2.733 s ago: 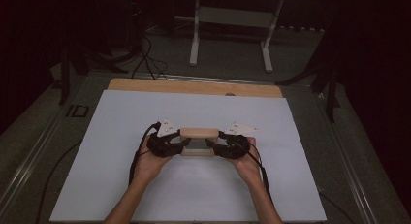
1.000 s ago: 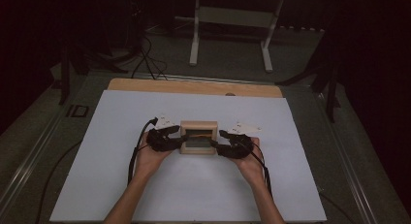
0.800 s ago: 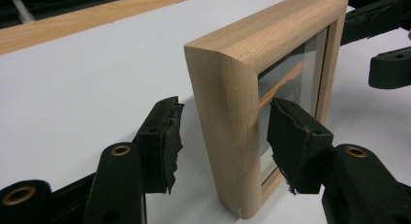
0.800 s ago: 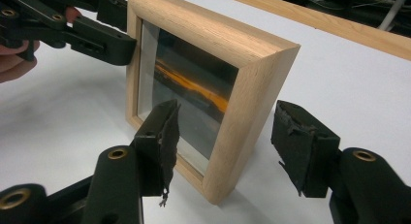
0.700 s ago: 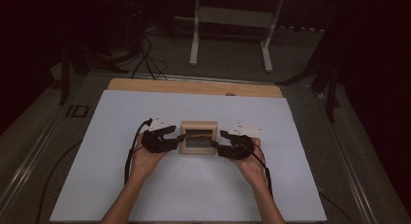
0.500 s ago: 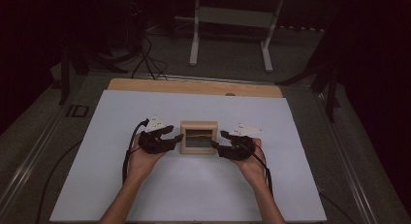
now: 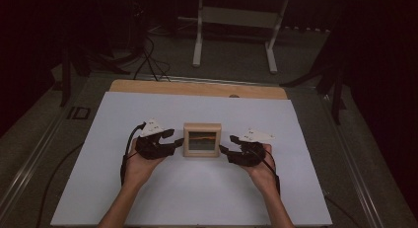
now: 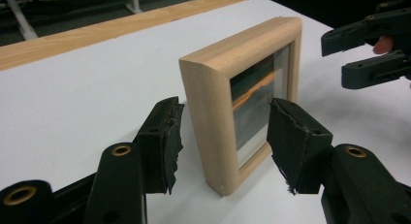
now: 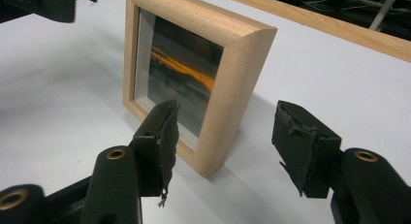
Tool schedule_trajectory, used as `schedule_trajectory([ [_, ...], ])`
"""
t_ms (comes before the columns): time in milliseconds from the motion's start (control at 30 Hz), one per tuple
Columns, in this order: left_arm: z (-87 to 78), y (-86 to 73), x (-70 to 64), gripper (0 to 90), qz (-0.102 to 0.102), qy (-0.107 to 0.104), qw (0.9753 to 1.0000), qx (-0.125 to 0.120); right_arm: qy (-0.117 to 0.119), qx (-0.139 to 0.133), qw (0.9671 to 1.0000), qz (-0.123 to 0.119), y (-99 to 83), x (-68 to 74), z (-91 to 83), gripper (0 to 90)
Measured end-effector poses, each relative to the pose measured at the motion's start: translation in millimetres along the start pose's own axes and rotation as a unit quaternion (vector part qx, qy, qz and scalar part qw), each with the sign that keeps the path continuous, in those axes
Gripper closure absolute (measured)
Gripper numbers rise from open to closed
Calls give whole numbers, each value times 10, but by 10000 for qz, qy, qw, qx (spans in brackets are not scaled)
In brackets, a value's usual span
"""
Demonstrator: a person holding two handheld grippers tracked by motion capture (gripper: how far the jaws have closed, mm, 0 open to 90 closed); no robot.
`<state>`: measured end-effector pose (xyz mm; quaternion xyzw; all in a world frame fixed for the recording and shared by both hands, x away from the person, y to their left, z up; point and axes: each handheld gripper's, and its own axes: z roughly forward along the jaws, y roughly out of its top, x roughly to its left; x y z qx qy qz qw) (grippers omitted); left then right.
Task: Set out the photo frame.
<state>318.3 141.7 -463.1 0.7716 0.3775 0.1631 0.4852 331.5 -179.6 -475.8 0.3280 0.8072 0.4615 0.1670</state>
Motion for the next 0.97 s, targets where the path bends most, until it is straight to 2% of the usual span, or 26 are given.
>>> schedule_trajectory([
  [300, -128, -106, -18, 468, -16, -165, 9999, 43, -28, 44, 9999, -137, -61, 26, -106, 419],
  [567, -239, -278, 50, 470, -121, -110, 9998, 124, -82, 66, 9998, -172, -142, 3, -209, 418],
  [733, -290, -361, 86, 470, -183, -54, 9997, 181, -154, 174, 9995, -195, -225, -37, -258, 417],
  [967, -361, -433, 110, 469, -155, 37, 9996, 234, -264, 264, 9992, -151, -362, -117, -357, 415],
])
